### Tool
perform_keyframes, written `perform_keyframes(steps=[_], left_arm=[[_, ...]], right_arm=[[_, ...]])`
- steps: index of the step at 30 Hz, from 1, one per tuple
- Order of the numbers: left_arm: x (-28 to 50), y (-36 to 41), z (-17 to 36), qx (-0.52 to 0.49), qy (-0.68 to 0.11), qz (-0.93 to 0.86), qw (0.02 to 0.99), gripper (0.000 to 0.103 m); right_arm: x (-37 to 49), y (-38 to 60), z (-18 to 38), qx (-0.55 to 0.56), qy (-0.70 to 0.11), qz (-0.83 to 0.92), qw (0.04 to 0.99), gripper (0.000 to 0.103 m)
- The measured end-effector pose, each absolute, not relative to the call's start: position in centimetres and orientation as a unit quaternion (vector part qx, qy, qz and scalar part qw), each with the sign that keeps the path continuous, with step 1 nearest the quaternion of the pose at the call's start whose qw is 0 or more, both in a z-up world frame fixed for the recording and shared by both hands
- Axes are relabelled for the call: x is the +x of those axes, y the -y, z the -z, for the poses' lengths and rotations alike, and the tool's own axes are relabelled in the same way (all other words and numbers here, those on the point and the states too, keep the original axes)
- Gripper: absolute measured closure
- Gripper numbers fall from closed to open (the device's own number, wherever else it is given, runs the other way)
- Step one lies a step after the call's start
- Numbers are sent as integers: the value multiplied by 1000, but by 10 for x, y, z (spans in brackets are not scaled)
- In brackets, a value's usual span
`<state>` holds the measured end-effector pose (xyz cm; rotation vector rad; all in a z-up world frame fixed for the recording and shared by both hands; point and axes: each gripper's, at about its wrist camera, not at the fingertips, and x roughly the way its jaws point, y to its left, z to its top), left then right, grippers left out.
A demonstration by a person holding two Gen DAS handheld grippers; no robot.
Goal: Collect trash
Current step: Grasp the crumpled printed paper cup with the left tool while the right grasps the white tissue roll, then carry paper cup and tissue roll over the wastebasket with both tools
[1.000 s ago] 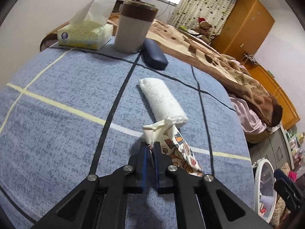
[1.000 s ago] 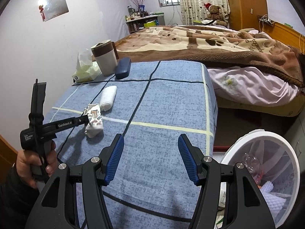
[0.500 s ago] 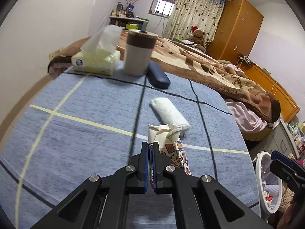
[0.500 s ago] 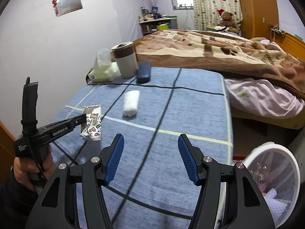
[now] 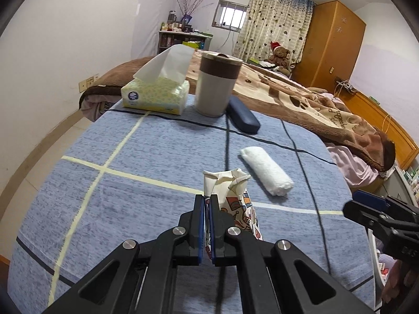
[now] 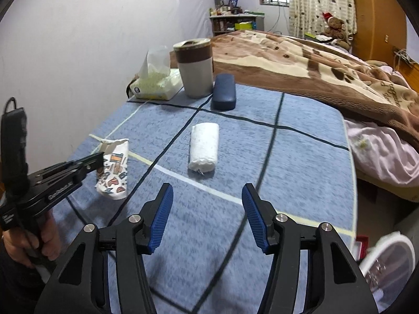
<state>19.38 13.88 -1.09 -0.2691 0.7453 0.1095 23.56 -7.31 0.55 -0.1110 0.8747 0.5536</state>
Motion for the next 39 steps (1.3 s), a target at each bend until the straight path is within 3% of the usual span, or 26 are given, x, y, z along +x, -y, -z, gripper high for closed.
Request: perform_keyframes(steps=[14,24,39], left_arm=[[199,-162,22,-143,-366,-56,918,100],[205,-163,30,-150,-376,-53,913,100],[188,-132,19,-131,-381,-47,914,100]], right_arm=[[278,31,29,-86,-444,-266,852,54],[283,26,35,-90,-443,-271,850,77],[231,66,12,-55,-433,-286,853,78]])
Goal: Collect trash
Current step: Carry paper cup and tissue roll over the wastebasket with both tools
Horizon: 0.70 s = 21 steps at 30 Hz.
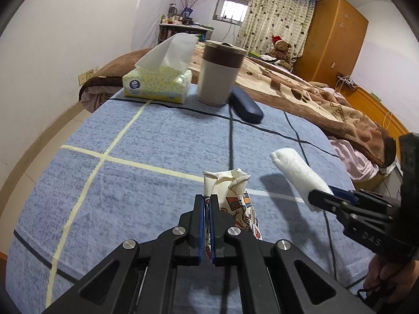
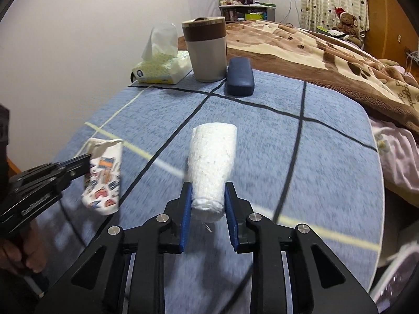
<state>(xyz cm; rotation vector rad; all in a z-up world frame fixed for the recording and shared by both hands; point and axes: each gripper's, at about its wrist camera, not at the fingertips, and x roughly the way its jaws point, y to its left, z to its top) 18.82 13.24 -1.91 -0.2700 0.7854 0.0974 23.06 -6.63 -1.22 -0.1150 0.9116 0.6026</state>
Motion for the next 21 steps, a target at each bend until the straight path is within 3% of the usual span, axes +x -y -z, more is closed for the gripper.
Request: perform_keyframes(steps=[21], left_arm=[[145,-16,-19,-71,-378,29,923,100]], right_arm=[[154,173,-21,25,-393,-228,890,78]])
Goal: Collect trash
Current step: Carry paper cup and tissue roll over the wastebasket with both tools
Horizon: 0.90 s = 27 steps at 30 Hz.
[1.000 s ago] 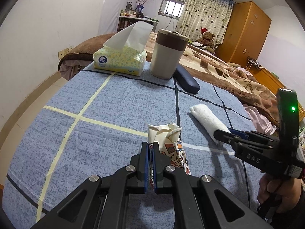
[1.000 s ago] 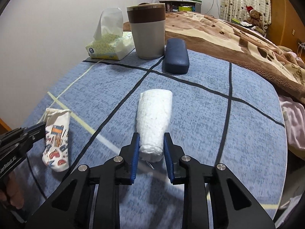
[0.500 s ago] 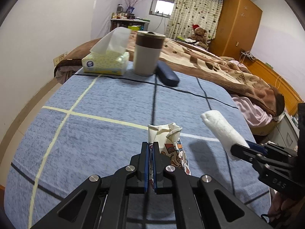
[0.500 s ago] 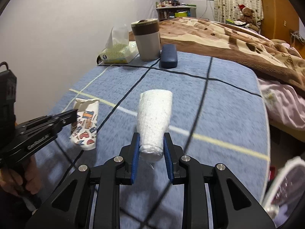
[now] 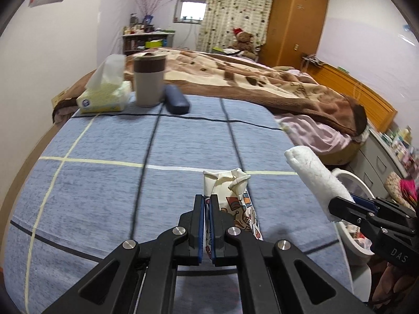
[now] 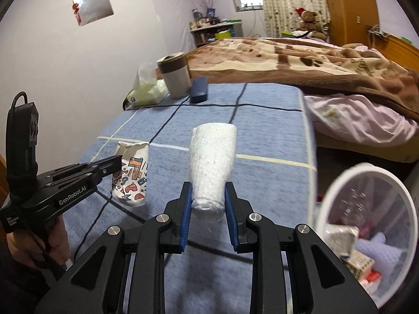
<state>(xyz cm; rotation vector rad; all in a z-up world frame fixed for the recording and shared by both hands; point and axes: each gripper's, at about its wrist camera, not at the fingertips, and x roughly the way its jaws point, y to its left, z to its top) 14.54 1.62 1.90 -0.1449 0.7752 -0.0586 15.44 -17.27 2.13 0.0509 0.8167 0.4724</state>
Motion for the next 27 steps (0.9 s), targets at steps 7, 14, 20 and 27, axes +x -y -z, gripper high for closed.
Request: perform_keyframes(steps=[7,14,20,27], left_arm=[[139,24,-28,-49,-376,63,923,100],[140,65,-36,-30,-372,96,923,100],[145,99,-38,-19,-372,129,919,100],[150,131,-38,-6,-373,158,914,100]], right_arm=[[141,205,-23,52,-380,-197,902,78],[132,235,-22,75,-371,-167,911,78],[126,261,-20,93,-366,-136,916,78],[120,287,-16,112,-361,-102,920,78]])
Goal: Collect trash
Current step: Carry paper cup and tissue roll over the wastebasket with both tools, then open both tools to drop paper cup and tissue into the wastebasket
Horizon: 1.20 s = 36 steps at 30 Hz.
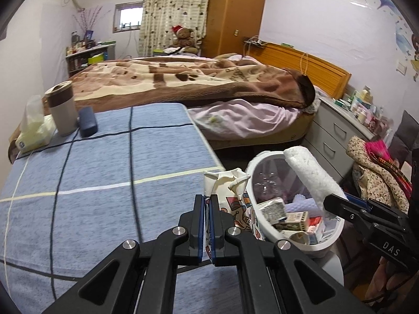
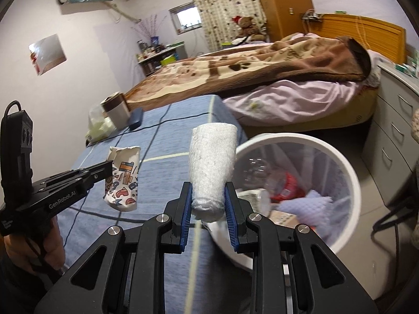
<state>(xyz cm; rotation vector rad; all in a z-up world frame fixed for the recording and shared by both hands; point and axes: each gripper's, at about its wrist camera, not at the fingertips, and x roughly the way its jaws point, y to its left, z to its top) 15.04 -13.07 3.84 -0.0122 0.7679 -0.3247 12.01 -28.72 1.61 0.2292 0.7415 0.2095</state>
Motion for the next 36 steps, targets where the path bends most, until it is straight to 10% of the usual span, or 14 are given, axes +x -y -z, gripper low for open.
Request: perform_keyframes(steps=[36], left_arm=[[179,250,3,51,-419,253,871,100]], right_arm=[[116,357,14,168,-387,-29,906,78]])
